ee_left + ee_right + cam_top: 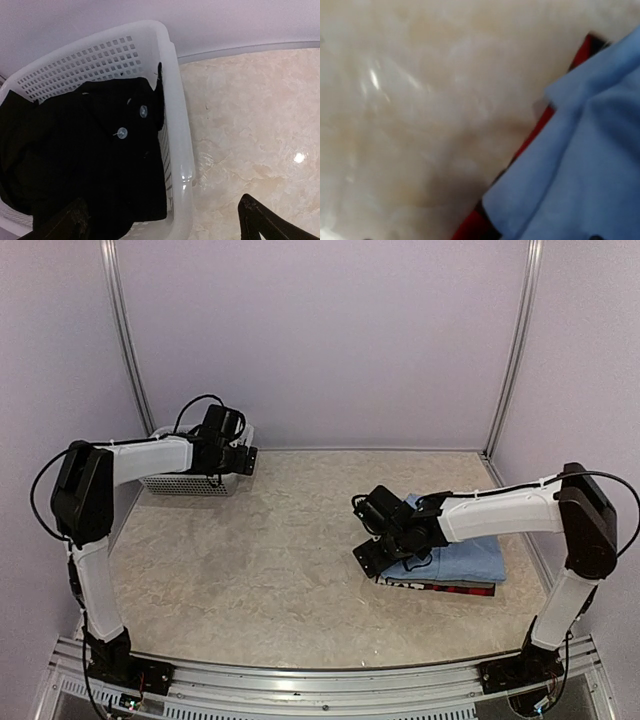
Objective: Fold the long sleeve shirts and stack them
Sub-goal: Move the bin to the corner of the board, then move the square-folded shirt to the corner of the board.
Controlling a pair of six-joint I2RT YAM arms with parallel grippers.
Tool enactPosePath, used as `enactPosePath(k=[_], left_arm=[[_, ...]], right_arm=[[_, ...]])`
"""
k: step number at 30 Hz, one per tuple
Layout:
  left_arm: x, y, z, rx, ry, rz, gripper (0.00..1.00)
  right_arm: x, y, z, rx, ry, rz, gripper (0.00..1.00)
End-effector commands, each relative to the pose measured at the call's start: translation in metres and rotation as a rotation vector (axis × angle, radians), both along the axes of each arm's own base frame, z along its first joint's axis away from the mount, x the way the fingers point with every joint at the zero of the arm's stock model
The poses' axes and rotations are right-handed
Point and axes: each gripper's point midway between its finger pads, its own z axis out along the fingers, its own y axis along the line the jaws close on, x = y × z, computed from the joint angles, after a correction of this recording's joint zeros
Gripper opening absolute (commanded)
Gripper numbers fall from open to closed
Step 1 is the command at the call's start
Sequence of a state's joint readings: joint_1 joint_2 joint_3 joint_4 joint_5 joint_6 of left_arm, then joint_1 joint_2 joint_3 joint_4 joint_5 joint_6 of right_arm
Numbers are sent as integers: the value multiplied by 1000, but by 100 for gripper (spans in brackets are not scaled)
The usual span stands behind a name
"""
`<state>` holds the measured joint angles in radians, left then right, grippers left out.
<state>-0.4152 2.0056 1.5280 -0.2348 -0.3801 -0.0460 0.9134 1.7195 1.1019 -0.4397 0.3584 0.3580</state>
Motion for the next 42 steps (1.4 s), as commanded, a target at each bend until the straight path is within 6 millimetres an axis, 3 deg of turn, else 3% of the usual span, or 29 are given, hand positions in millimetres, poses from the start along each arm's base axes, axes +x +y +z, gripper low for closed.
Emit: enactPosePath(k=[1,4,10,15,21,24,27,32,35,38,42], left_arm=[[-9,6,93,-114,-240,56,99],[-22,5,123,-175,-304,49,99],[-51,-15,152,-255,-342,-12,99],[-73,-32,158,-256,-339,-48,99],[-84,-38,154,-243,-319,-57,99],[-87,-40,152,-238,-311,-60,99],[-88,-42,148,-230,-300,-62,99],[-89,-45,144,-223,-290,-65,99],[-91,-50,138,-229,-277,-78,99],[-95,-56,132,-238,-267,-94,99],[-97,-62,124,-242,-249,-112,99]], right_arm=[[-3,-22,-21,-175,27,-68,89],[-5,-39,-31,-267,40,-92,88],[-5,-73,-37,-378,46,-140,85],[1,-110,-42,-426,57,-179,83],[22,-153,-40,-461,32,-225,83],[29,-158,-31,-451,-3,-235,88],[26,-139,-12,-330,-32,-204,93],[-2,-112,35,-127,-73,-185,99],[-29,-105,50,-23,-48,-201,99],[-57,-112,46,35,29,-277,97],[-94,-130,19,28,157,-387,92]])
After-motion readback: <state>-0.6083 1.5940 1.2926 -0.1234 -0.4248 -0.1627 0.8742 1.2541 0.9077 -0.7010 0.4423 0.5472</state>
